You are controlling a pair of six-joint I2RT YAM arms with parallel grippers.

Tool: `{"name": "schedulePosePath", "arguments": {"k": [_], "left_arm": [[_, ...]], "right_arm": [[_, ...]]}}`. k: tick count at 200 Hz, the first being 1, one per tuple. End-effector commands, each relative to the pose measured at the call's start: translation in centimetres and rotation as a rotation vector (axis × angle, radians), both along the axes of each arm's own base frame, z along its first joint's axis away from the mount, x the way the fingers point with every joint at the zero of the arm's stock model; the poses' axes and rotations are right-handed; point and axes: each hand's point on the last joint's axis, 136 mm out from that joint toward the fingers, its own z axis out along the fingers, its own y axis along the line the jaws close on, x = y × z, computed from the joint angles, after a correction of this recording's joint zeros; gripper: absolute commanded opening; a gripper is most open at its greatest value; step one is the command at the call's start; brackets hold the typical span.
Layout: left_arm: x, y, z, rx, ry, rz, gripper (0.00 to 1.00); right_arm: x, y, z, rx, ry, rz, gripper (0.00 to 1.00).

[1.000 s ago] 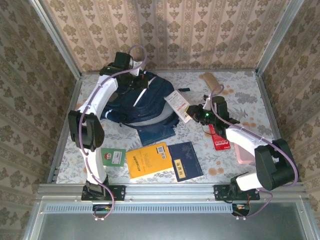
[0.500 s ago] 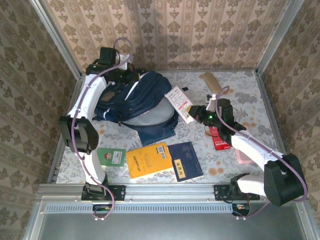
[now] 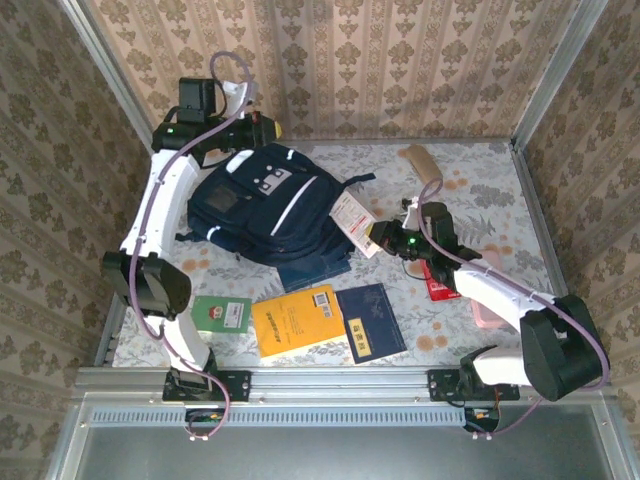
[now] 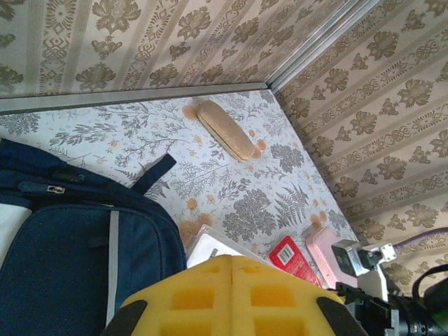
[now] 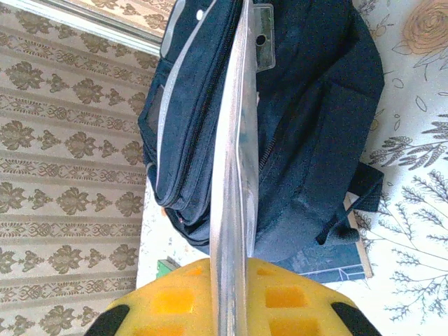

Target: Pack books, pencil case, and school supplies into a backpack

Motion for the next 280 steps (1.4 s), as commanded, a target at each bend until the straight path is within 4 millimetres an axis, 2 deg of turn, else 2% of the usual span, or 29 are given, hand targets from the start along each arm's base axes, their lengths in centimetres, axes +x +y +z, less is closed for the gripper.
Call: {"name": "schedulePosePath", "arguments": {"k": [1, 11, 30, 40, 69, 101, 131, 158, 228, 263, 280], "left_arm": [[-0.5, -0.4, -3.6, 0.101, 0.070, 0.014, 0.12], [-1.1, -1.2, -5.7, 0.173, 0.100, -0.010, 0.24], [-1.9, -2.1, -9.9, 0.288, 0.163, -0.040, 0.37], [-1.9, -2.0, -12.0, 0.336, 0.201, -0.033, 0.45], [-2.3, -2.4, -17.0, 0.393, 0.291, -0.057, 0.54], [-3.4, -3.5, -20.2, 0.444, 0.343, -0.109, 0.58], [-3.6, -3.4, -21.8, 0.468, 0.365, -0.113, 0.59], [-3.3, -2.9, -22.4, 0.495, 0.355, -0.097, 0.59], [-0.9, -1.4, -20.8, 0.461, 0.302, -0.008, 0.61], [-0.3, -1.6, -22.9, 0.478, 0.345, -0.022, 0.63], [-0.5, -2.4, -23.6, 0.449, 0.369, -0.043, 0.63]], "right_arm": [[-0.3, -0.5, 1.5, -0.025, -0.082, -0.007, 0.01], [-0.4, -0.8, 1.5, -0.033, -0.084, -0.019, 0.01], [-0.4, -1.1, 1.4, -0.038, -0.081, -0.032, 0.01], [-0.3, -1.1, 1.4, -0.035, -0.080, -0.034, 0.01], [-0.4, -1.0, 1.3, -0.027, -0.075, -0.028, 0.00], [-0.6, -1.2, 1.1, -0.031, -0.073, -0.031, 0.01], [-0.8, -1.3, 1.0, -0.029, -0.071, -0.031, 0.01], [-0.8, -1.2, 1.0, -0.024, -0.073, -0.028, 0.01], [-0.9, -1.0, 0.8, -0.017, -0.070, -0.016, 0.01], [-0.9, -1.0, 0.9, -0.010, -0.070, -0.016, 0.01], [-0.9, -1.0, 0.8, -0.014, -0.069, -0.014, 0.01]]}}
